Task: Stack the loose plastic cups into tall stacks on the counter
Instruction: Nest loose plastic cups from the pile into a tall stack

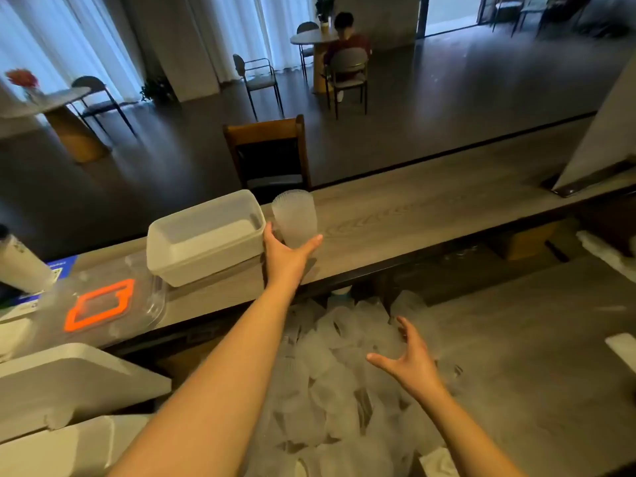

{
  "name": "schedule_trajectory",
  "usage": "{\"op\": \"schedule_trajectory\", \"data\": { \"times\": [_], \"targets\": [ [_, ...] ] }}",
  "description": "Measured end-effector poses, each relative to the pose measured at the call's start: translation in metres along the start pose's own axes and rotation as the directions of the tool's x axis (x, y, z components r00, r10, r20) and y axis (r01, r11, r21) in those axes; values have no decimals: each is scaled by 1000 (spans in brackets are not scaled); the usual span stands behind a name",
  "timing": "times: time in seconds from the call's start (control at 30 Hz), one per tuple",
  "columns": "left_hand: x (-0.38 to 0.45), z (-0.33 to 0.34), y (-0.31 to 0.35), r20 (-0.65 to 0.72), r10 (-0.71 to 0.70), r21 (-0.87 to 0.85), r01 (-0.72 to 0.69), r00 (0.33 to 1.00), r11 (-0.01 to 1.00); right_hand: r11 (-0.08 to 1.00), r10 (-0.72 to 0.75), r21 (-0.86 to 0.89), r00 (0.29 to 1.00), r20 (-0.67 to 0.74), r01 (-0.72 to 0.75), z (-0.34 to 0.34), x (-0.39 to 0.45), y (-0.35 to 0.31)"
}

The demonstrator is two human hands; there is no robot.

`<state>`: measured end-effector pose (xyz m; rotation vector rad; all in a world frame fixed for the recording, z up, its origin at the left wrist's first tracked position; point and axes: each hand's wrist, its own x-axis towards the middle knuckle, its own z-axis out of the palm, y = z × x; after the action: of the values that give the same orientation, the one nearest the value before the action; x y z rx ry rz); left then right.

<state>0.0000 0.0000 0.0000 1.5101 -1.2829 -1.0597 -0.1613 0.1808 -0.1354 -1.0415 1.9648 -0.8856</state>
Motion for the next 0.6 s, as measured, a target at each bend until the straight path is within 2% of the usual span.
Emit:
{"op": "schedule_trajectory", "data": {
  "times": [0.17, 0.6],
  "targets": [
    [17, 10, 12, -13, 28, -17, -28, 1000, 999, 1000, -9, 13, 998, 68, 8, 0, 7, 3],
    [4, 1, 4, -26, 134, -27, -135, 991, 991, 999, -51, -3, 997, 56, 52, -6, 14, 3]
  ]
}}
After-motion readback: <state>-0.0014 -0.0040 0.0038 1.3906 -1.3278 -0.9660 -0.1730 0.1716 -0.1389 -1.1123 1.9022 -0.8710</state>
